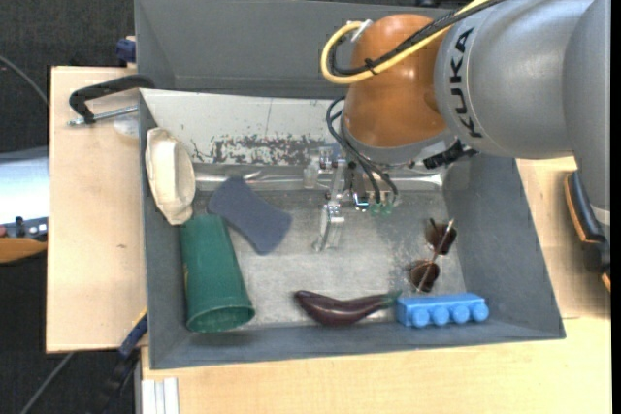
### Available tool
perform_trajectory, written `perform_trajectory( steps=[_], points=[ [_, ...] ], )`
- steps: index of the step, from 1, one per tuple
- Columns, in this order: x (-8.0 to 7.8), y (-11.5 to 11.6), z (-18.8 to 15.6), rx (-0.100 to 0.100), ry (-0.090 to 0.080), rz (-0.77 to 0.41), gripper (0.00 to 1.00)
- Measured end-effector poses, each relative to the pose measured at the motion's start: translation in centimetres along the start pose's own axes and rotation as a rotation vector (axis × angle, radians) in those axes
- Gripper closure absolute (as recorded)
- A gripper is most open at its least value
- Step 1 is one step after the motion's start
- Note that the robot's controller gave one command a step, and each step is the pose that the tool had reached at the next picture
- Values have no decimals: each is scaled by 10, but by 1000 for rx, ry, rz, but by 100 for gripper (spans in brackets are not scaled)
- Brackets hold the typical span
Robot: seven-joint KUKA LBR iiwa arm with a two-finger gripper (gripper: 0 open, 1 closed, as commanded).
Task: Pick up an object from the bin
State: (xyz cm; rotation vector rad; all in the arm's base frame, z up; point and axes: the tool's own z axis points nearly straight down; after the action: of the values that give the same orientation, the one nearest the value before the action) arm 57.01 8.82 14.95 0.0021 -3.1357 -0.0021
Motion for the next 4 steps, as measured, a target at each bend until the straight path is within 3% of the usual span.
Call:
perform_trajectory(
  steps=[1, 2, 3, 4],
  points=[
    [-1, 0, -5, -1, -8, 1, 0],
    [-8, -8, 48, -3, -10, 8, 0],
    [-15, 14, 71, -2, -5, 70, 0],
    [-20, 29, 77, -6, -13, 124, 0]
  ],
)
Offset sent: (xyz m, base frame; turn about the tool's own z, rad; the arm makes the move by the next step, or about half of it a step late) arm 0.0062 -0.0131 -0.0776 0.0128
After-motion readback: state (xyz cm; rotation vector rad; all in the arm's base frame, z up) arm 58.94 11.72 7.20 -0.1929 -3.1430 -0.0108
